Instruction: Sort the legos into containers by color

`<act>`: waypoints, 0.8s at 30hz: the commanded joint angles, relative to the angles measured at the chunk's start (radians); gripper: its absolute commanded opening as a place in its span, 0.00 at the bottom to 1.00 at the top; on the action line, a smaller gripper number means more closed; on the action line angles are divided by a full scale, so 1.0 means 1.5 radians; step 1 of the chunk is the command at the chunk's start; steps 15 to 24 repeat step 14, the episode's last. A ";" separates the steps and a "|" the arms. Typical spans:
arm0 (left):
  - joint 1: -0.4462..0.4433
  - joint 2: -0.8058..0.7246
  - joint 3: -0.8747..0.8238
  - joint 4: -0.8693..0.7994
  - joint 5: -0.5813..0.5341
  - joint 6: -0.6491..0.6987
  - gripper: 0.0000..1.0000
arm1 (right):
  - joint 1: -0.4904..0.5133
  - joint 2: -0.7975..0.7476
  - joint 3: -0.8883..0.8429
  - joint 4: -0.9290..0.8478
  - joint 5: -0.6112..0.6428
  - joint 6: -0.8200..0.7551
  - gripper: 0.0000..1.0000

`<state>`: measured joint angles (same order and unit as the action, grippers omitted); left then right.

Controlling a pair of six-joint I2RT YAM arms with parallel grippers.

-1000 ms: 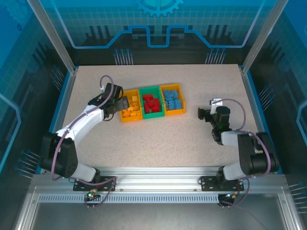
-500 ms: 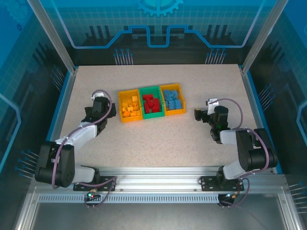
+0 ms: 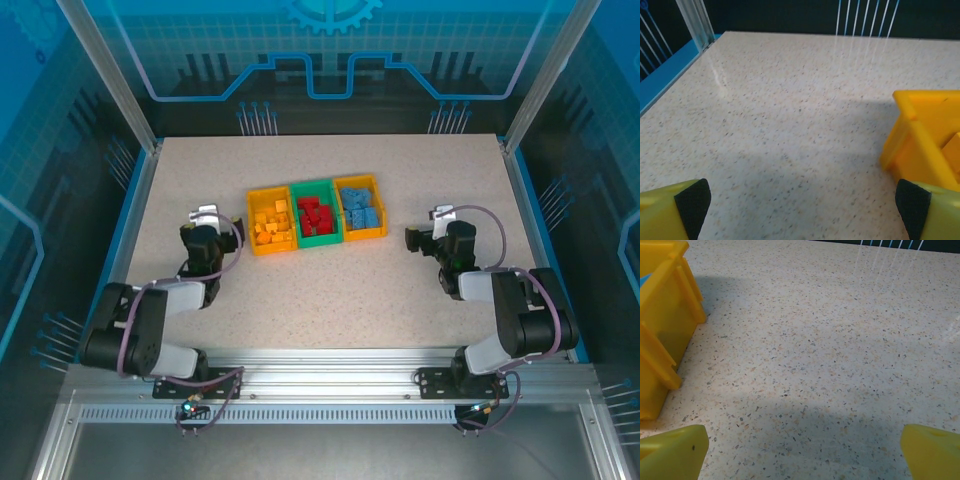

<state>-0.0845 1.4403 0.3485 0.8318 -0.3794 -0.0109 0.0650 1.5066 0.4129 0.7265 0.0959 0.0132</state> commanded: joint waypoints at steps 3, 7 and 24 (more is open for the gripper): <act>0.011 0.067 -0.032 0.151 0.048 0.002 0.99 | -0.002 -0.001 0.012 0.019 -0.010 -0.010 1.00; 0.033 0.071 0.017 0.063 0.094 -0.009 0.99 | -0.001 0.000 0.014 0.015 -0.019 -0.014 1.00; 0.034 0.071 0.016 0.063 0.095 -0.008 0.99 | -0.003 -0.001 0.013 0.017 -0.021 -0.013 1.00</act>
